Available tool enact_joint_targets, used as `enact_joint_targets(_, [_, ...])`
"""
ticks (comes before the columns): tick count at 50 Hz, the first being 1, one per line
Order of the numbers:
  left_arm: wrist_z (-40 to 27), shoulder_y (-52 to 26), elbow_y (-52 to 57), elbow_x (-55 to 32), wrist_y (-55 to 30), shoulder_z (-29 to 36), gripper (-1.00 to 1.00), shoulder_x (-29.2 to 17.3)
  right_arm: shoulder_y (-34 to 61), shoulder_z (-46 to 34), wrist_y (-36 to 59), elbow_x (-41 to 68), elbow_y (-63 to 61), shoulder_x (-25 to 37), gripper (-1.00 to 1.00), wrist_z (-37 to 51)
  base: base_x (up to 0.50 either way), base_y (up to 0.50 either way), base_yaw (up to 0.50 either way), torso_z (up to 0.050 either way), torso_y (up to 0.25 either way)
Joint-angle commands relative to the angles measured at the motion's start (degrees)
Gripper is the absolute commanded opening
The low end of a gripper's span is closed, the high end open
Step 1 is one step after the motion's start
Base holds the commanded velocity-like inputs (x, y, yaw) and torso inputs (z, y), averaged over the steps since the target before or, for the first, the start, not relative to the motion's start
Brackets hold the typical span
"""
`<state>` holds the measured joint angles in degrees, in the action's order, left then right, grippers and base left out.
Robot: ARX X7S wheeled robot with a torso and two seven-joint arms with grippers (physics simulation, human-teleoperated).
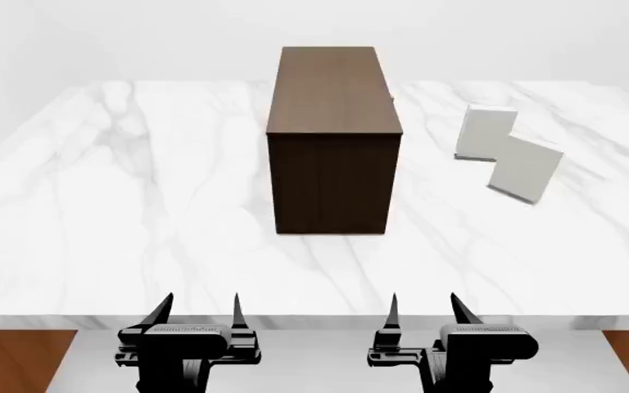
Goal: Pick up the book on the right and place it under the cabinet shelf.
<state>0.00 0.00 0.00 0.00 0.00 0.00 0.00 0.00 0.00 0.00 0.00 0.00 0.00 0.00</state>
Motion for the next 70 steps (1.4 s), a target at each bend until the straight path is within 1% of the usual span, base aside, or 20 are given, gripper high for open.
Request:
enact_joint_targets(1, [-1.0, 0.0, 0.7, -1.0, -0.5, 1.1, 1.00, -0.9, 0.0, -1.1, 0.7, 0.9, -0.9, 0.9, 1.00, 1.1, 0.00, 0.00, 0.00, 0.000, 0.000])
enact_joint_targets(7, [-1.9, 0.0, 7.6, -3.2, -5.8, 2.4, 1.00, -2.2, 0.0, -2.2, 5.2, 2.5, -7.7, 2.2, 1.00, 2.5, 0.00, 0.00, 0.00, 0.000, 0.000])
enact_joint_targets(15, [-3.0, -2.1, 19.1, -5.0, -15.8, 3.3, 1.00, -3.8, 2.0, -3.6, 13.1, 2.3, -16.7, 4.2, 1.00, 3.4, 0.00, 0.00, 0.00, 0.000, 0.000])
enact_joint_targets(28, [-3.8, -8.9, 28.8, -7.7, -28.4, 4.0, 1.00, -5.8, 8.9, -4.7, 24.7, 2.0, -27.1, 6.8, 1.00, 4.0, 0.00, 0.00, 0.00, 0.000, 0.000])
enact_joint_targets(56, [-6.6, -21.5, 40.7, -12.4, -44.9, 2.8, 1.00, -8.5, 20.6, -4.6, 38.3, 3.9, -38.1, 8.7, 1.00, 5.2, 0.00, -0.01, 0.00, 0.000, 0.000])
enact_joint_targets(70, [-7.4, -24.7, 42.1, -13.2, -47.9, 3.6, 1.00, -9.2, 22.1, -4.1, 41.1, 4.9, -40.8, 9.5, 1.00, 5.6, 0.00, -0.35, 0.00, 0.000, 0.000])
